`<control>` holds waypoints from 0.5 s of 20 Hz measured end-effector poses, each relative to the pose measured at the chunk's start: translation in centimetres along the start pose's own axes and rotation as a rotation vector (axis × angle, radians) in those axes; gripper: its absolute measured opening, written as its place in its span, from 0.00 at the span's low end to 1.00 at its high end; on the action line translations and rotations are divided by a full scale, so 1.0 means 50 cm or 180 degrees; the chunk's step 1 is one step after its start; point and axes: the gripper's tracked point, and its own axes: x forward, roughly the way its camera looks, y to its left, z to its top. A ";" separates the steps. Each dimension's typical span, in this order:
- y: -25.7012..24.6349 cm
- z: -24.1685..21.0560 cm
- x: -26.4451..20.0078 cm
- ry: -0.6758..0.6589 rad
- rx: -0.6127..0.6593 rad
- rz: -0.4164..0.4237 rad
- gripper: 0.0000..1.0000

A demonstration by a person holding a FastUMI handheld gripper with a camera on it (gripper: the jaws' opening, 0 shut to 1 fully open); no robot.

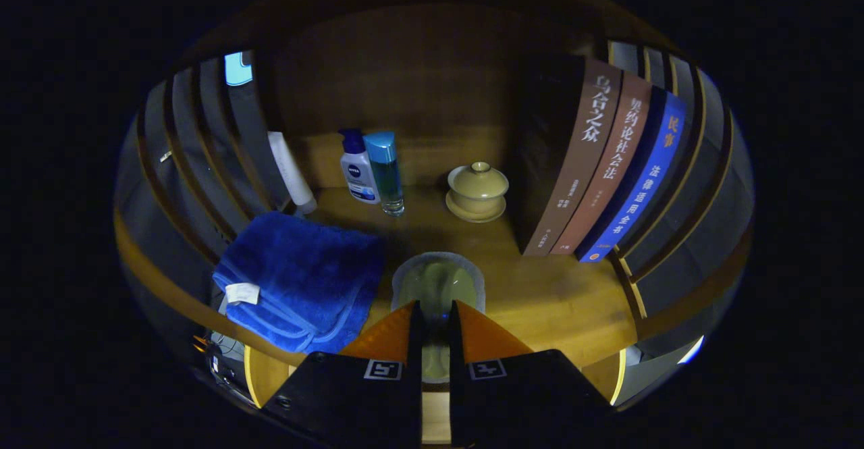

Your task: Pull open the drawer, take out the items inside it, and place them on the countertop above the cabinet.

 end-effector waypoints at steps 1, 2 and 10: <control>-0.001 0.002 0.012 0.0003 0.0018 0.0002 0.21; 0.000 0.001 0.024 0.0020 0.0031 0.0009 0.21; 0.004 0.010 0.025 -0.0070 0.0124 0.0051 0.99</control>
